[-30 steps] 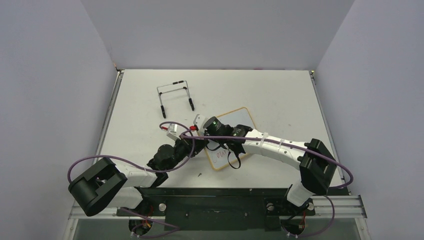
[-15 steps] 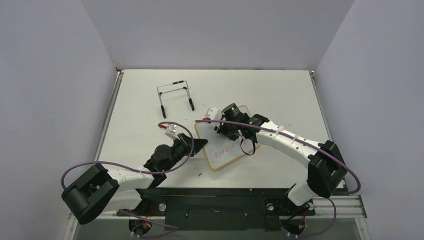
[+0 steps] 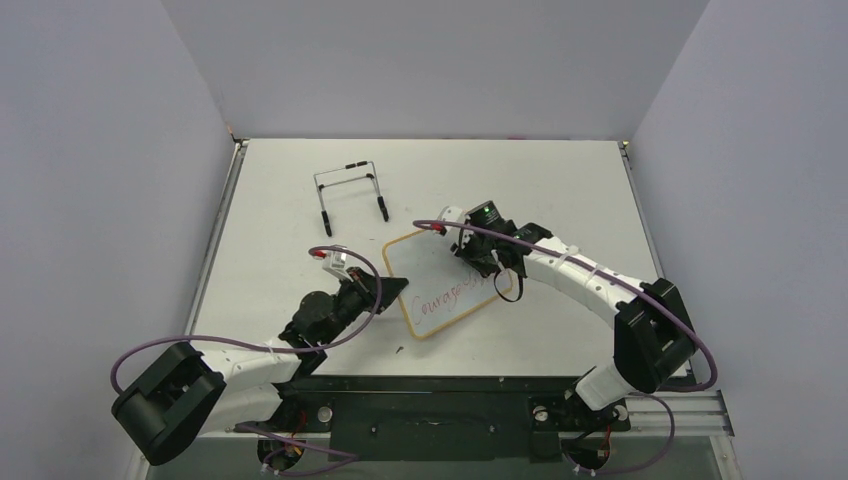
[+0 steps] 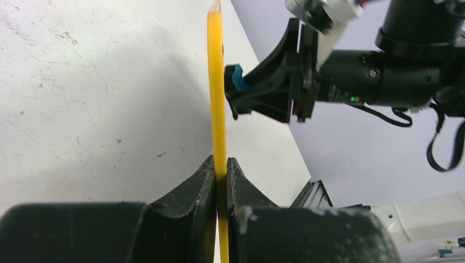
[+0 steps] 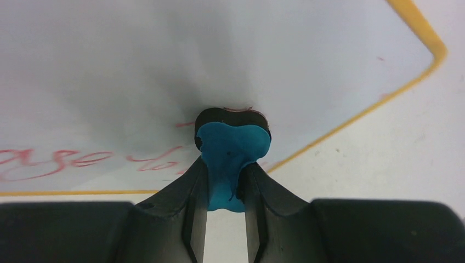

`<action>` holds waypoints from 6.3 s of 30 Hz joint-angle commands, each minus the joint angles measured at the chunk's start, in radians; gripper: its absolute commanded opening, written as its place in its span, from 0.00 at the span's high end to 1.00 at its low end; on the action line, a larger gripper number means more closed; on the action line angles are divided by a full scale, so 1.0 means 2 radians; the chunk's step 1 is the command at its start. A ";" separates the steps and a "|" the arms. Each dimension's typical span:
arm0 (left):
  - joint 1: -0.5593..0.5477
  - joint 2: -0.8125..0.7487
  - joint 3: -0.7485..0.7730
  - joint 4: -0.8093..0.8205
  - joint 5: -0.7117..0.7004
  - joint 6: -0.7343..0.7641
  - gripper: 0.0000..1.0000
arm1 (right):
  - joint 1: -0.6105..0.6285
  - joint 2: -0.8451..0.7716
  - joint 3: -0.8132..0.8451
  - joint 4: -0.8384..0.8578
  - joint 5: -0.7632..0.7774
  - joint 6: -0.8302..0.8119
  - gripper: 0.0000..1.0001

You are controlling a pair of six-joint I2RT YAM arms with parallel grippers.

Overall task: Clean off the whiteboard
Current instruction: Erase the whiteboard at the whiteboard stand.

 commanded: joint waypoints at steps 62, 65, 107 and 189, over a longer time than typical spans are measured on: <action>0.010 0.007 -0.002 0.085 0.051 0.032 1.00 | -0.017 0.003 -0.002 -0.015 -0.138 -0.038 1.00; 0.011 0.003 -0.003 0.084 0.049 0.032 1.00 | -0.063 0.003 -0.013 0.017 -0.094 -0.004 1.00; 0.041 0.006 -0.021 0.118 0.074 0.011 1.00 | -0.124 0.001 -0.023 0.050 -0.125 0.063 1.00; 0.040 0.015 -0.011 0.130 0.098 0.006 1.00 | -0.195 -0.007 -0.024 0.077 -0.178 0.119 1.00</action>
